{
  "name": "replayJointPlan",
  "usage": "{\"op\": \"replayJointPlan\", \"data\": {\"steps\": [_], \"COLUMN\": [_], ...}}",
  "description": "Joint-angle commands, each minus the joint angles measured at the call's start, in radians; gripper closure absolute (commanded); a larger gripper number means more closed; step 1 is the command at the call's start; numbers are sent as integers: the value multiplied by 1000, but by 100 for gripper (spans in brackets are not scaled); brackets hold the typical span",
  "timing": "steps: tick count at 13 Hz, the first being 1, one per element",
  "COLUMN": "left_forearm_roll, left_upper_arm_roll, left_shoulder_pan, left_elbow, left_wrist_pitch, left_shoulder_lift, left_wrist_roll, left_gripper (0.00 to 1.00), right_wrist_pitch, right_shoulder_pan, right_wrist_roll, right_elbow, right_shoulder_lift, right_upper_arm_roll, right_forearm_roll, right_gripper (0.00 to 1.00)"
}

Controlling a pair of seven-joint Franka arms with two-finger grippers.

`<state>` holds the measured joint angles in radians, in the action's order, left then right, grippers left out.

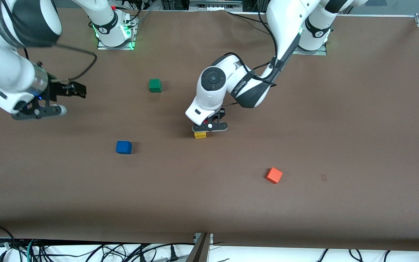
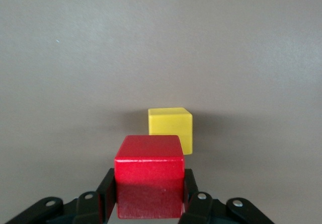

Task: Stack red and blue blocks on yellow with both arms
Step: 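Lift the red cube with the left gripper toward the yellow cube, then set the red cube on yellow while the right gripper grasps blue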

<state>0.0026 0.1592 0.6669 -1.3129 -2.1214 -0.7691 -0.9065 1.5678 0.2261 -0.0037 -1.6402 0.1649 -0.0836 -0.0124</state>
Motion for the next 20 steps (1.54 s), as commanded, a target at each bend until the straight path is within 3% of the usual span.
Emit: {"op": "replayJointPlan", "data": {"steps": [1,6,13,20], "left_forearm_roll": [17,17,16,16], "left_upper_arm_roll": [-27,-36,-95,-101], "left_shoulder_pan": [42,54,106,106], "left_elbow": [101,133,179,182], "left_wrist_pitch": [26,26,28,47], "left_shoulder_lift": [-70,-102,-139,-141], "left_wrist_roll": [-48,-65,-78,-78], "left_gripper": [100,100,100,96], "right_wrist_pitch": [26,171,354,624], "right_shoulder_pan": [2,18,38,42], "right_wrist_roll": [-16,-15,66,99], "right_elbow": [26,17,14,-167], "right_shoulder_lift": [13,85,249,301], "right_upper_arm_roll": [-1,1,-1,-1], "right_forearm_roll": [15,87,89,149], "right_gripper": [0,0,0,0]}}
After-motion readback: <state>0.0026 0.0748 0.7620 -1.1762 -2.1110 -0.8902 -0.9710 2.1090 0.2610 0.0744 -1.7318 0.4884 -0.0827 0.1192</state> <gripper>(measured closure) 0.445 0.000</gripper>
